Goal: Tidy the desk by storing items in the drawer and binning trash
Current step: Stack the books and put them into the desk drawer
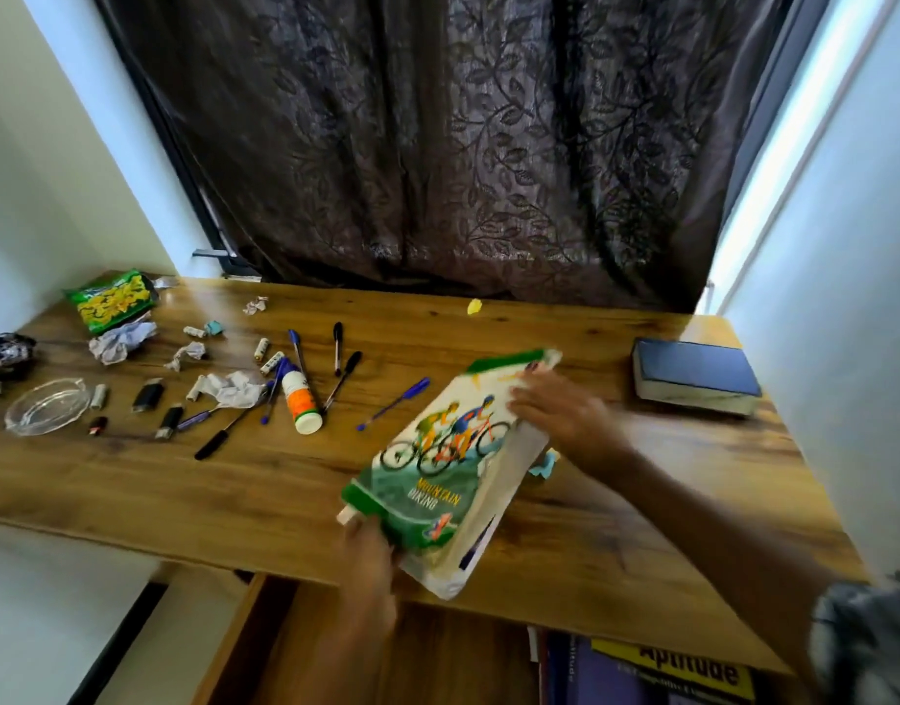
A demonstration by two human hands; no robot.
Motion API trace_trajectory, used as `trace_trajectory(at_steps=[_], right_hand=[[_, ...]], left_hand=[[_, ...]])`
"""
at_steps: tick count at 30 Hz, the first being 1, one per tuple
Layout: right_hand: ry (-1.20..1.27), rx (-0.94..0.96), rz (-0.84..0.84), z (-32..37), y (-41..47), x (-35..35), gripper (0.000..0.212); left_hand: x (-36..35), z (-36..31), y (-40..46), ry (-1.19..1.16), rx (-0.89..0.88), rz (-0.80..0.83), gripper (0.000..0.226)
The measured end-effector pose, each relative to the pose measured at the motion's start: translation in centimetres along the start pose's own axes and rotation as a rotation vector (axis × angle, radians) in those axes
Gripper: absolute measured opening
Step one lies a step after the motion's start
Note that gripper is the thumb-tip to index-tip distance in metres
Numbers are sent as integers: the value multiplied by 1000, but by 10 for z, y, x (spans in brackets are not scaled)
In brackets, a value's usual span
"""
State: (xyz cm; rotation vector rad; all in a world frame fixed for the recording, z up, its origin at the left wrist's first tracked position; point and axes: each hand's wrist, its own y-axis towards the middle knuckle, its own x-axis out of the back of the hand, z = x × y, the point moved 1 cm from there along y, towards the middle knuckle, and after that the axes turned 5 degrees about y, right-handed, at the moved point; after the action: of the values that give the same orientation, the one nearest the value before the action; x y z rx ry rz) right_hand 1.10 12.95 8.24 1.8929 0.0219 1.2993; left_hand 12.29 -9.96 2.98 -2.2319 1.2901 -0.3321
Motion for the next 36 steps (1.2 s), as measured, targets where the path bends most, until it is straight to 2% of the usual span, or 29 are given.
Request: trace_trajectory(at_steps=[2,5,7,9,12,14,16,18,21,24,29,32,36], right_hand=[[37,-5,147,14,-8,-21,28],[93,-124,345,24,-26,-39,23],[147,-235,451,23,-36,-47,36],[211,-375,506,23,-40,-49,42],[252,-641,405,24,-45,-46,45],[304,-800,362,27,-56,-42,48],[311,-835,459,33,-72,-41,52],[279,-801,527,39,-85,-37,50],[265,-828,439,36,-98,-26,41],[224,-891,346,26,-113,-14,38],[144,-1036,388,19,-128,-6,65],[139,-1156,198,34,-119,1,70],[355,-1204,13,81,-105,10,57]], left_hand=[[4,21,0,157,-55,-104,35],[13,24,-3,429,-177,-365,50],[16,15,-2,670,-179,-448,61],[16,4,6,851,-263,-406,59],[11,-15,35,1040,-370,-272,57],[2,-24,54,1166,-337,-182,56],[-8,-30,66,1259,-297,-129,63],[-16,-34,70,1282,-283,-110,71],[-18,-39,75,1229,-260,-31,77],[-17,-40,75,1228,-239,66,68],[-28,-38,54,1116,-227,128,50],[-36,-30,40,962,-292,111,54],[-29,-3,21,793,-384,116,53]])
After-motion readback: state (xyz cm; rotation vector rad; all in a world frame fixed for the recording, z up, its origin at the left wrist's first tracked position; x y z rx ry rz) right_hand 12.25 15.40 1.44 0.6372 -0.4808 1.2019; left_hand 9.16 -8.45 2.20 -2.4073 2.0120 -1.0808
